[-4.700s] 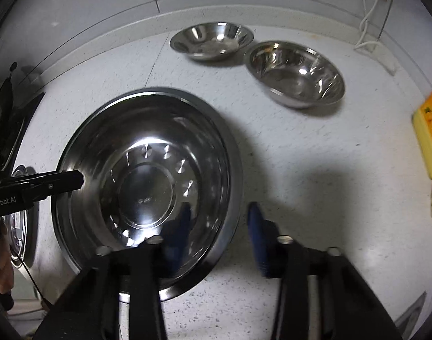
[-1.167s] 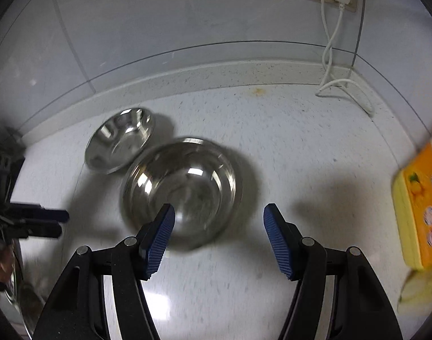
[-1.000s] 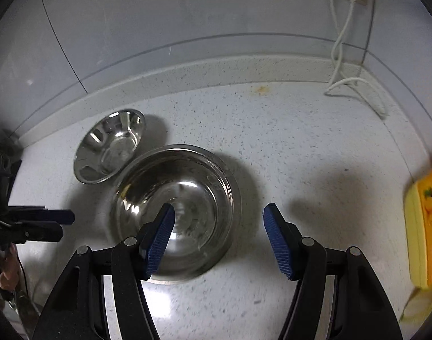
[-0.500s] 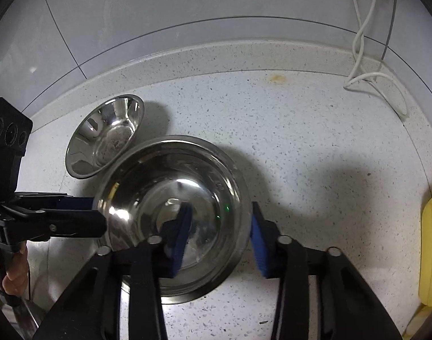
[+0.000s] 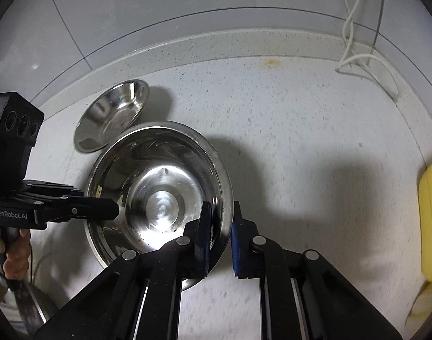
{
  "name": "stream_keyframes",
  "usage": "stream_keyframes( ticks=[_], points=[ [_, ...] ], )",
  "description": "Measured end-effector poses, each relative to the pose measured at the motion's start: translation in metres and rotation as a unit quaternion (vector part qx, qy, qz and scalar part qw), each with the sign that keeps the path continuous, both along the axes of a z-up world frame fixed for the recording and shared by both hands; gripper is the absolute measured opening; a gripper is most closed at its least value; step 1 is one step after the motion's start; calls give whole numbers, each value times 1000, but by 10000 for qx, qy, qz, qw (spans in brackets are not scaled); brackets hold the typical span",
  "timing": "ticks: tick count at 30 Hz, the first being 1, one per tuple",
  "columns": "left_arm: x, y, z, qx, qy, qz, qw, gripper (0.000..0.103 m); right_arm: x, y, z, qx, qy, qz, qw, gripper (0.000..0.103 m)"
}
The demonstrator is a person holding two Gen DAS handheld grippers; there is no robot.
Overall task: Organize plates and bowls
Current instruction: 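Close both tools on the rim of the medium steel bowl, then carry the medium bowl and lower it into the large steel bowl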
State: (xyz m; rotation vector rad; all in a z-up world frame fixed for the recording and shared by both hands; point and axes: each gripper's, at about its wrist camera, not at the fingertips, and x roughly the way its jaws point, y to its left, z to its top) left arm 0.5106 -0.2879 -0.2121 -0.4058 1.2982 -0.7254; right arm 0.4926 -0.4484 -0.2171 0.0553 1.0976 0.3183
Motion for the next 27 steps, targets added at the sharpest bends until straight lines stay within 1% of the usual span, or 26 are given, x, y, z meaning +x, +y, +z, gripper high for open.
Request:
stream_keyframes(
  ticks=[6, 11, 16, 27],
  points=[
    [-27, -6, 9, 97, 7, -368, 9993, 17, -35, -8, 2, 197, 129, -88, 9997, 11],
    [-47, -10, 10, 280, 24, -691, 9972, 17, -59, -6, 1, 92, 204, -87, 9997, 12],
    [-60, -1, 17, 274, 36, -757, 9967, 16, -80, -1, 5, 67, 198, -95, 9997, 12],
    [-106, 17, 34, 302, 53, -729, 9969, 16, -124, 19, 18, 32, 228, 70, 9997, 12]
  ],
)
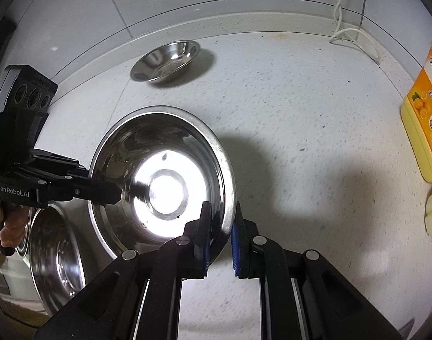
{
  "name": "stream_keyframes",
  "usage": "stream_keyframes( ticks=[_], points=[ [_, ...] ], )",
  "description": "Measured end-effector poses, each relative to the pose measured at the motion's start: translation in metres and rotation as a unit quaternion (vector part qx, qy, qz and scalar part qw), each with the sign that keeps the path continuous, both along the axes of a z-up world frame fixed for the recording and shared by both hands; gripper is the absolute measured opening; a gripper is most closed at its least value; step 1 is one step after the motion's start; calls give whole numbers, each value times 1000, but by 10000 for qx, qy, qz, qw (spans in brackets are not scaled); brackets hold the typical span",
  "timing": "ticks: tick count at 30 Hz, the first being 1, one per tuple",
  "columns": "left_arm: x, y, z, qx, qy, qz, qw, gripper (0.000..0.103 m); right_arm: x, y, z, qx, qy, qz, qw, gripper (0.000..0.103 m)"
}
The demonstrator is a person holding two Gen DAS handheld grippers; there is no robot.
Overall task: Organize plates and bowls
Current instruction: 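Carry the medium bowl and lower it into the large steel bowl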
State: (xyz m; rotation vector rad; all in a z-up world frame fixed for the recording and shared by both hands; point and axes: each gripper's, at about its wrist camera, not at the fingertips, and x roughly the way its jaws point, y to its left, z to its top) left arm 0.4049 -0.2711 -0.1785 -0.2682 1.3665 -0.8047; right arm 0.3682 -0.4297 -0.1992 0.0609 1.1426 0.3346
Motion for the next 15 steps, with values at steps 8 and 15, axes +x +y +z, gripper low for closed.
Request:
stream_keyframes(
  ticks=[8, 15],
  points=[
    [-44, 30, 26, -131, 2, 196, 9997, 16, -33, 9, 17, 106, -92, 40, 9999, 12],
    [-122, 86, 27, -190, 268, 606, 9976, 16, -71, 51, 45, 407, -181, 446, 9980, 12]
  ],
)
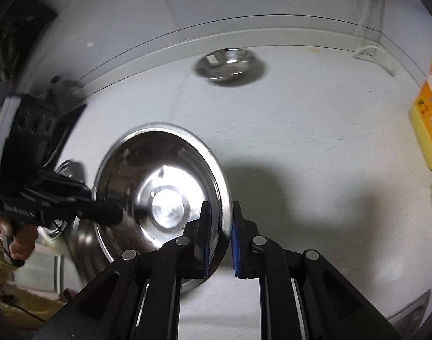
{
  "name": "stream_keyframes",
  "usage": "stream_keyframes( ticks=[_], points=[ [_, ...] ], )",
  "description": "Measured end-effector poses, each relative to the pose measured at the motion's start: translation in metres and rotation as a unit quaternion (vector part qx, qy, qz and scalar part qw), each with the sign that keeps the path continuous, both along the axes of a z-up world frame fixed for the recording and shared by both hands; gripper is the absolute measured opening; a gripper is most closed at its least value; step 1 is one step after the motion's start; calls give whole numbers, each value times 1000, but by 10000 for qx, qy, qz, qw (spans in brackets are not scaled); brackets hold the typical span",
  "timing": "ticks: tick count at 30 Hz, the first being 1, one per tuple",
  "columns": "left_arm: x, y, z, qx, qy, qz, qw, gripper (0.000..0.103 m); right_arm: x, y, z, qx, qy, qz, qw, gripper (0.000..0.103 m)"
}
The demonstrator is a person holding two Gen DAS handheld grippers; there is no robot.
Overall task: Organize plates and bowls
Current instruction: 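Carry the medium bowl and lower it into the large steel bowl, then open both tools and move them to the smallest steel bowl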
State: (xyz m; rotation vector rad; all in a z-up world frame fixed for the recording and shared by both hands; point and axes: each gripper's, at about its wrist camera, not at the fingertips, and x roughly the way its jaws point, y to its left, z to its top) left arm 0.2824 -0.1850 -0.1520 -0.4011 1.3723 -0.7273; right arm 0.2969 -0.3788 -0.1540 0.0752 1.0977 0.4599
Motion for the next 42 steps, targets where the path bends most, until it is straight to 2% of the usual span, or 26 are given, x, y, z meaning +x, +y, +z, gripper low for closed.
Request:
stream_keyframes(
  ticks=[3, 7, 15, 21, 26, 30, 32, 34, 36, 40, 42],
  points=[
    [-27, 18, -14, 224, 108, 114, 9996, 16, -15, 31, -2, -3, 102, 345, 9994, 12],
    [-37, 38, -30, 256, 263, 383, 9986, 15, -19, 57, -22, -87, 342, 534, 9979, 12],
    [-47, 57, -32, 319, 179, 569, 9977, 15, -26, 76, -39, -184, 519, 692, 9961, 12],
    [-47, 55, -20, 779, -257, 525, 9952, 15, -29, 86, -38, -363, 447, 737, 9956, 12],
    [-50, 53, -11, 1280, -715, 480, 9880, 18, -32, 84, -34, -555, 307, 683, 9956, 12],
    [-50, 56, -4, 1447, -947, 577, 9832, 18, -36, 79, -26, -594, 162, 611, 9962, 12],
    [-50, 61, 2, 1475, -1072, 631, 9812, 23, -38, 78, -21, -662, 55, 605, 9960, 12],
    [-48, 68, 9, 1396, -1137, 760, 9807, 36, -40, 76, -15, -762, -80, 565, 9955, 18],
    [-46, 73, 17, 1400, -1283, 875, 9779, 40, -42, 73, -9, -827, -209, 514, 9950, 28],
    [-27, 83, 30, 1284, -1381, 1054, 9764, 42, -38, 59, -2, -893, -347, 378, 9947, 33],
    [-10, 84, 33, 1306, -1406, 1088, 9754, 43, -32, 50, -3, -970, -374, 280, 9942, 39]
  ],
)
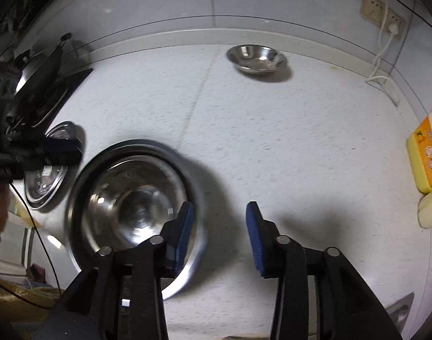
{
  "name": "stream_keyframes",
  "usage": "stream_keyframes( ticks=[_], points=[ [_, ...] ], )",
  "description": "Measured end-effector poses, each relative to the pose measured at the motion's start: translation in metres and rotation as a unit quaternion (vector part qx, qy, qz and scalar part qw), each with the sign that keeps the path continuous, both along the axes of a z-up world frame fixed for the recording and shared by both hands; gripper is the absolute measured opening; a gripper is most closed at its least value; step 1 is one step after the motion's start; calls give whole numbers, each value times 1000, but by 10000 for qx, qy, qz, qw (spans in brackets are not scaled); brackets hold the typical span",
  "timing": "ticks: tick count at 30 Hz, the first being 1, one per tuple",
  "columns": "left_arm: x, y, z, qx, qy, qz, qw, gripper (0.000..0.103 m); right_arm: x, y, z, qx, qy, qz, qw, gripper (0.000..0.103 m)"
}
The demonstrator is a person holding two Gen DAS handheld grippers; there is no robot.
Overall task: Organize plates and bowls
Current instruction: 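Open both tools and move them to the smallest steel bowl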
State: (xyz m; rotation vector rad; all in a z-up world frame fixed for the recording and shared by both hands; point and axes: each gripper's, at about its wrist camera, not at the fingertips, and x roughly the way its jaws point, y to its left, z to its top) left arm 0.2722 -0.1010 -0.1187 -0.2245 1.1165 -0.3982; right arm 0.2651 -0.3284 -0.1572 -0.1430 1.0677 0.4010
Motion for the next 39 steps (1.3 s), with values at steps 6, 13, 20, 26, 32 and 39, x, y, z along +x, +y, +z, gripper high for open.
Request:
stream_keyframes(
  ticks=[6, 13, 20, 26, 32, 39],
  points=[
    [59, 2, -9, 238, 86, 168, 9995, 43, 33, -24, -10, -345, -97, -219, 9991, 45],
    [137, 10, -18, -26, 50, 331, 9994, 43, 100, -38, -23, -695, -306, -314, 9966, 45],
    [205, 2, -31, -449, 23, 256, 9987, 43, 169, -31, -38, -612, -465, -349, 9964, 45],
    [248, 0, -48, -1086, 97, 395, 9933, 44, 215, -22, -42, -159, -602, -514, 9967, 45],
    [283, -11, -64, -1503, 104, 510, 9873, 45, 249, -19, -44, 449, -759, -823, 9927, 47],
    [310, -32, -85, -1157, 219, 556, 9915, 45, 272, -8, -53, 717, -750, -894, 9906, 47]
  ],
)
